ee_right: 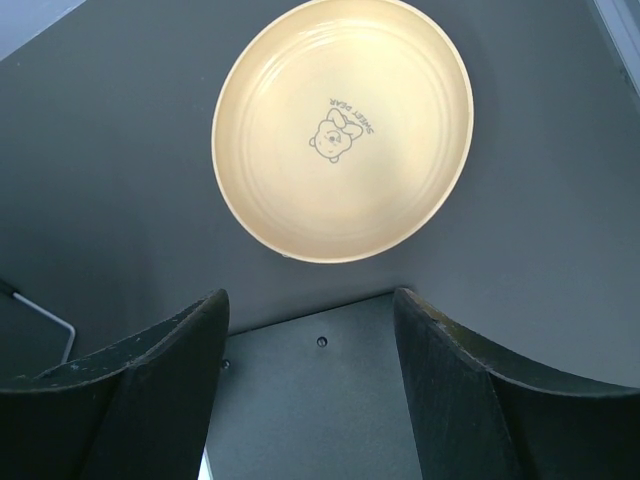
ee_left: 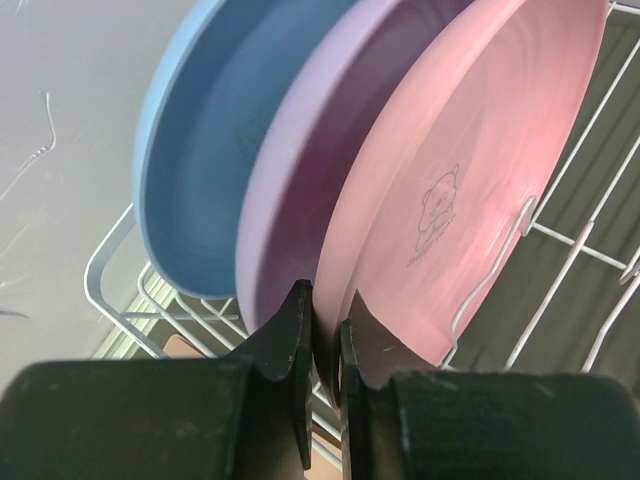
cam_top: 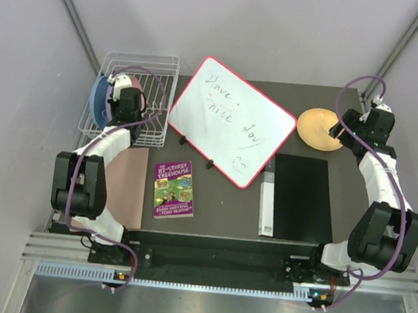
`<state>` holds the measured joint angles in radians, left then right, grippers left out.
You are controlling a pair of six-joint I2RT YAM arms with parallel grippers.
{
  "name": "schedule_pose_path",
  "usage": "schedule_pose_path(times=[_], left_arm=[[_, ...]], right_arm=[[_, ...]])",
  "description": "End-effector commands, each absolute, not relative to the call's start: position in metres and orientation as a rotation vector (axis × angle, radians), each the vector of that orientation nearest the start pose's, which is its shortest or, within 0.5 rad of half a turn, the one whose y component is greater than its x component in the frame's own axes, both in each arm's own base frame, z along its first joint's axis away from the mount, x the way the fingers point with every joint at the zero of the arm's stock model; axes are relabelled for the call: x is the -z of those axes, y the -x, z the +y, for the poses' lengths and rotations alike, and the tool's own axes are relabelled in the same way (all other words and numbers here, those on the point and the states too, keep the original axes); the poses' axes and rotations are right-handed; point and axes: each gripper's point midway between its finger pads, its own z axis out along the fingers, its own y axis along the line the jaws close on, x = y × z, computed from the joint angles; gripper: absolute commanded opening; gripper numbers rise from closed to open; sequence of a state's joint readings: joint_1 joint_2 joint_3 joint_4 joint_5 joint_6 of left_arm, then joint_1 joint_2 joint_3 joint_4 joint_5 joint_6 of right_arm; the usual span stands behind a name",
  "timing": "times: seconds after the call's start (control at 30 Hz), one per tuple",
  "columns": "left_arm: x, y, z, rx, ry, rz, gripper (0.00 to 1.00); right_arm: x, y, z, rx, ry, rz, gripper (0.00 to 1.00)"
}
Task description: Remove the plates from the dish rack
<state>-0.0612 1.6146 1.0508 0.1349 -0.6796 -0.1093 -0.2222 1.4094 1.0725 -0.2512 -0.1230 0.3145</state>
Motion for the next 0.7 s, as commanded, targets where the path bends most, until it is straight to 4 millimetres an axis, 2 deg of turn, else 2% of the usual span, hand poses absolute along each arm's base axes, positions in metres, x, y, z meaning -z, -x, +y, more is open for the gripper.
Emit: schedule_pose_path(times=[0.0,0.1,0.13,0.17,0.2,0.27,0.37,0.53,0.63,0.67], left_arm=[[-0.204,-0.455,0.074,-0.512,0.542,1.754,0.00],[-0.217,-0.447,0.080,-0.606,0.557,1.703,0.00],[-0.222,-0.445,0.076,-0.628,0.552,1.688,0.00],[-0.225,-0.437,0.082,-0.704,0.591,1.660,0.00],[-0.231,-0.438,0.077,-0.733,0.572,1.639,0.00],[-0.234,-0.428,0.080,-0.859,0.584,1.614,0.00],[-0.241,-0.426,0.070,-0.918,0.568,1.581,0.00],[-0.261,-0.424,0.050,-0.871,0.539,1.563,0.00],[-0.282,-0.422,0.034,-0.810,0.508,1.577,0.00],[-0.295,-0.418,0.031,-0.782,0.518,1.562,0.00]], right_arm=[[-0.188,-0.412,-0.052,-0.192,-0.465,2.074,0.67],[-0.187,-0.411,-0.050,-0.191,-0.464,2.079,0.67],[-0.188,-0.412,-0.051,-0.189,-0.464,2.076,0.67],[-0.188,-0.412,-0.050,-0.190,-0.461,2.077,0.67],[-0.188,-0.412,-0.049,-0.190,-0.460,2.077,0.67],[-0.188,-0.411,-0.049,-0.187,-0.459,2.079,0.67],[-0.186,-0.410,-0.047,-0.188,-0.456,2.083,0.67],[-0.193,-0.407,-0.049,-0.172,-0.455,2.074,0.67],[-0.206,-0.403,-0.047,-0.164,-0.443,2.053,0.67],[-0.217,-0.401,-0.045,-0.167,-0.433,2.032,0.68]])
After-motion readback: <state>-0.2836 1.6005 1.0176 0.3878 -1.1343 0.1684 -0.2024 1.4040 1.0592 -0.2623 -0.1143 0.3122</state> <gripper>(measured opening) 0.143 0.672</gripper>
